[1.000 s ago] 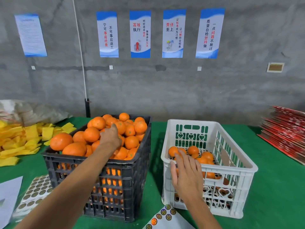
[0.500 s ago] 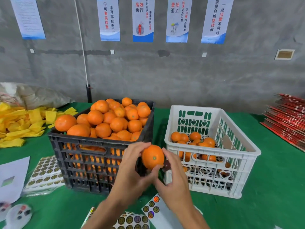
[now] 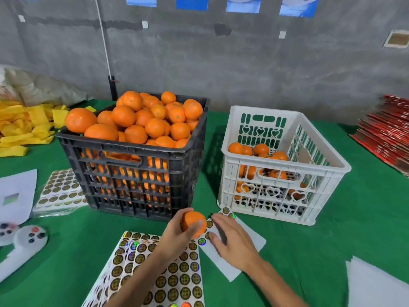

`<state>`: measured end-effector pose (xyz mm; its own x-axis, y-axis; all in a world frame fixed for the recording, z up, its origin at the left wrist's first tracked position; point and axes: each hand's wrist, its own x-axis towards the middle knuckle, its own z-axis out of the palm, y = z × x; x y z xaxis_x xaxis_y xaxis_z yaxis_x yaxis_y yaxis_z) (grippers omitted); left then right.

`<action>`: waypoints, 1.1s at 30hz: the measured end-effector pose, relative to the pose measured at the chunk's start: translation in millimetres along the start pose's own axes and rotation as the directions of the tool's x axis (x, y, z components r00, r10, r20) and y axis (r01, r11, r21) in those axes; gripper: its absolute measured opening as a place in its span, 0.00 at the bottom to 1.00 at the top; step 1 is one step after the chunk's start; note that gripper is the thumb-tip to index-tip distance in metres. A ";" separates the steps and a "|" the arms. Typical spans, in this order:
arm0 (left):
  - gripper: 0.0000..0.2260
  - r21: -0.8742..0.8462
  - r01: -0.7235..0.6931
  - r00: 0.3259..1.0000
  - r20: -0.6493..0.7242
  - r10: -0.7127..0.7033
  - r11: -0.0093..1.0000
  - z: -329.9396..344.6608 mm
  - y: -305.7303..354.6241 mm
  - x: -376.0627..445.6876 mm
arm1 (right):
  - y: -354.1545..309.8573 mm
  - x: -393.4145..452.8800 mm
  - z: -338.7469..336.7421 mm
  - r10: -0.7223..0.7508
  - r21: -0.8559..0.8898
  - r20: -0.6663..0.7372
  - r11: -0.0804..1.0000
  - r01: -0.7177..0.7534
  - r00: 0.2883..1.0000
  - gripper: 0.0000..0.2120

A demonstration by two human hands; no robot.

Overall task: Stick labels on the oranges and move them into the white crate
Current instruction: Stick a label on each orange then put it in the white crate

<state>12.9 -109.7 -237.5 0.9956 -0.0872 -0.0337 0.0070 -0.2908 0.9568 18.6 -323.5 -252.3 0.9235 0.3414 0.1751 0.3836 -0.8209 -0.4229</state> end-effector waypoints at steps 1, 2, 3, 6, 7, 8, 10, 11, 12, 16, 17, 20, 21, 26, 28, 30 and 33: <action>0.24 -0.011 -0.003 1.000 -0.017 0.003 1.000 -0.9 -2.2 0.1 | 1.5 0.6 3.7 -0.005 -0.046 0.031 0.999 0.006 1.000 0.30; 0.24 -0.007 -0.003 1.000 -0.022 0.003 1.000 -2.0 -3.7 0.8 | 2.6 2.0 6.7 -0.015 -0.094 0.038 0.995 0.018 0.999 0.31; 0.24 0.004 -0.001 1.000 -0.017 0.001 1.000 -2.7 -4.1 1.7 | 3.4 4.6 7.8 -0.027 -0.137 0.031 0.990 0.031 0.999 0.32; 0.25 0.018 0.000 1.000 -0.008 0.000 1.000 -2.6 -0.8 -0.2 | 3.0 15.1 3.9 -0.064 -0.219 0.017 0.973 0.066 0.998 0.32; 0.25 0.022 -0.008 1.000 -0.013 0.008 1.000 -2.3 0.4 -1.7 | 2.8 17.9 3.1 -0.073 -0.228 0.012 0.971 0.074 0.997 0.31; 0.24 0.029 -0.020 1.000 -0.021 0.021 0.999 -2.4 0.1 -3.3 | 2.5 19.5 2.8 -0.080 -0.229 0.008 0.970 0.080 0.997 0.30; 0.23 0.037 -0.050 0.998 -0.036 0.052 0.998 -2.0 -2.6 -6.0 | 2.9 19.1 4.1 -0.088 -0.218 0.005 0.972 0.087 0.996 0.28; 0.23 0.031 -0.065 0.997 -0.041 0.066 0.997 -1.5 -4.0 -7.4 | 3.6 17.6 5.6 -0.088 -0.207 0.004 0.975 0.087 0.996 0.28; 0.24 0.020 -0.075 0.996 -0.044 0.076 0.997 -0.9 -5.4 -8.5 | 4.2 15.8 7.5 -0.084 -0.185 -0.002 0.979 0.082 0.997 0.27; 0.29 -0.005 -0.096 0.995 -0.021 0.096 0.995 -1.3 -7.3 -9.1 | 2.6 11.0 10.9 -0.014 0.034 -0.093 0.999 0.017 0.996 0.17; 0.31 0.006 -0.102 0.995 -0.003 0.102 0.995 -0.9 -7.6 -8.8 | 2.0 10.7 10.5 0.014 0.124 -0.106 0.992 0.000 0.994 0.14; 0.31 0.074 -0.124 0.992 0.037 0.122 0.989 2.2 -9.1 -10.2 | 0.1 11.8 8.2 0.146 0.404 -0.065 0.908 -0.108 0.987 0.08; 0.31 0.096 -0.133 0.991 0.038 0.130 0.987 2.9 -9.8 -10.8 | -1.2 13.0 7.6 0.198 0.466 -0.044 0.871 -0.155 0.979 0.07; 0.31 0.122 -0.129 0.992 0.014 0.129 0.984 4.0 -9.2 -11.1 | -10.8 20.1 0.1 0.475 0.767 -0.029 0.575 -0.285 0.880 0.06; 0.30 0.116 -0.124 0.992 0.007 0.124 0.986 4.6 -8.8 -10.6 | -18.6 17.8 -4.3 0.482 0.825 -0.086 0.525 -0.209 0.872 0.03; 0.29 0.085 -0.131 0.991 0.008 0.130 0.988 4.9 -9.2 -9.4 | -29.6 12.5 -5.0 0.380 0.805 -0.145 0.582 -0.114 0.913 0.03; 0.28 0.024 -0.135 0.991 0.020 0.134 0.991 3.4 -10.5 -8.1 | -42.1 6.9 -9.5 0.306 0.825 -0.124 0.561 -0.073 0.944 0.03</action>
<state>4.4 -109.2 -248.2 0.9855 -0.1443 0.0891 -0.1293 -0.2989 0.9455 8.8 -290.9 -224.9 0.9891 0.0146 0.1463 0.1471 -0.1075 -0.9833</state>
